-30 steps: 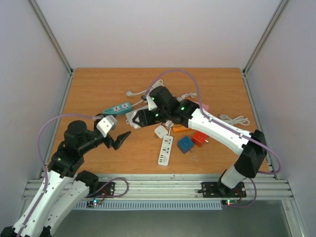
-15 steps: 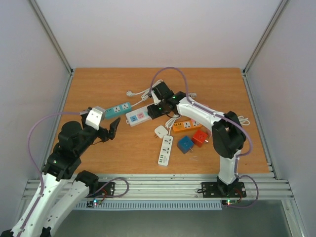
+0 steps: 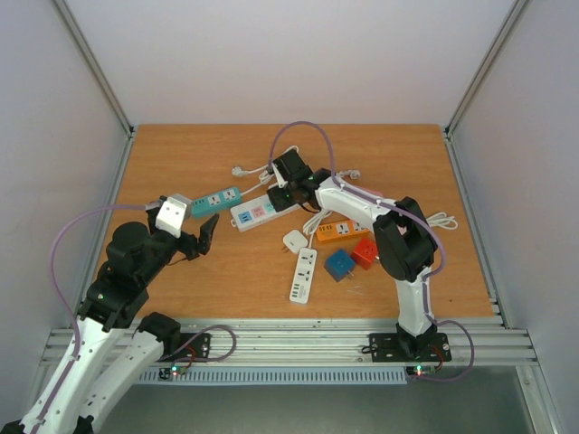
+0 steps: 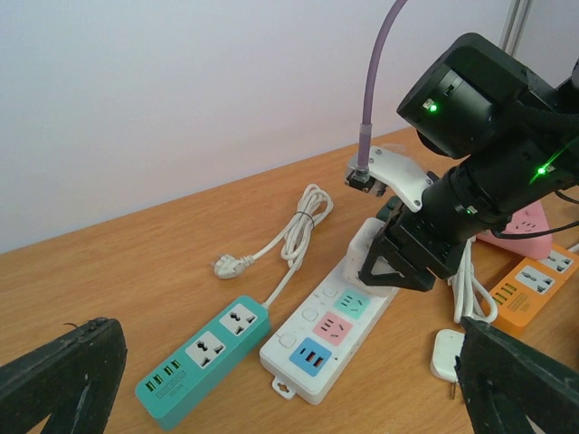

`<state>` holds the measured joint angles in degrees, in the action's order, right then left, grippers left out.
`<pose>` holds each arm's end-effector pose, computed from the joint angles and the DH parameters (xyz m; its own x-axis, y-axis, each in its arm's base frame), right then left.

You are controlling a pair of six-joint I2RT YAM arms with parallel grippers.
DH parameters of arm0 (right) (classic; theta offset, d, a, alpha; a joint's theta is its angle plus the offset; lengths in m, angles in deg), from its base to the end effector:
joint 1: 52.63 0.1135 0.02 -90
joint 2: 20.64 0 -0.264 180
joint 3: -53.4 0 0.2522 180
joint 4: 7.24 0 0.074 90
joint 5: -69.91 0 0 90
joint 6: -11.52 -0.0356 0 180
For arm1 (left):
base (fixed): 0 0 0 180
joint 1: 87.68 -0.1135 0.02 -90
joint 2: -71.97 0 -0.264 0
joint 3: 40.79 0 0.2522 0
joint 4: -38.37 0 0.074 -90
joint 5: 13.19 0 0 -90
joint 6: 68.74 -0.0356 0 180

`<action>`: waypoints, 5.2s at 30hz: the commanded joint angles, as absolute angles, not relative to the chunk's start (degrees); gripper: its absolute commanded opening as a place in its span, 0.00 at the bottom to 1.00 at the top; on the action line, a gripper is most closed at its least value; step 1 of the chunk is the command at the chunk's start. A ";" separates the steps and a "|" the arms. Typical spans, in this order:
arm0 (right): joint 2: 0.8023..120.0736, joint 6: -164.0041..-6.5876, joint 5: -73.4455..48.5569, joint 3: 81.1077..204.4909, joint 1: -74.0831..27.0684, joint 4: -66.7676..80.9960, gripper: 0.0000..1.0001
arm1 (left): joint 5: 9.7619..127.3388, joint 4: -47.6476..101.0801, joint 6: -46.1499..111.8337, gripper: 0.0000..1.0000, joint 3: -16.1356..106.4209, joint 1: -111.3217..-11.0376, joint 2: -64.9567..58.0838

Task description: Insert the plug

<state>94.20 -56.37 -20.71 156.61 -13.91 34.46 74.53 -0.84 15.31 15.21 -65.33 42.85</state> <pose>0.3462 0.2770 0.2143 -0.3463 -0.7600 -0.5500 -0.8104 0.5377 -0.2328 0.1117 -0.0475 0.3326 -0.1533 0.1750 -0.9726 0.4341 0.8961 0.0928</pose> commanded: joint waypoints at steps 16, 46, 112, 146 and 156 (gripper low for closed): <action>98.10 -56.27 -18.72 161.12 -16.50 35.04 0.37 | 75.89 2.63 14.38 0.99 14.78 -65.59 42.45; 102.44 -56.81 -15.74 161.90 -16.42 41.69 0.39 | 75.29 2.74 14.23 0.99 14.37 -65.59 42.38; 109.28 -60.83 -31.40 167.70 -15.32 58.57 0.42 | 73.64 3.19 13.70 0.99 13.45 -65.62 41.74; 61.04 -90.42 -44.20 136.78 -16.95 66.11 0.84 | 81.45 -2.63 27.68 0.99 19.46 -65.88 36.92; 57.65 -102.88 -44.48 126.40 -17.08 66.63 0.89 | 74.13 0.07 24.94 0.99 17.58 -65.88 39.55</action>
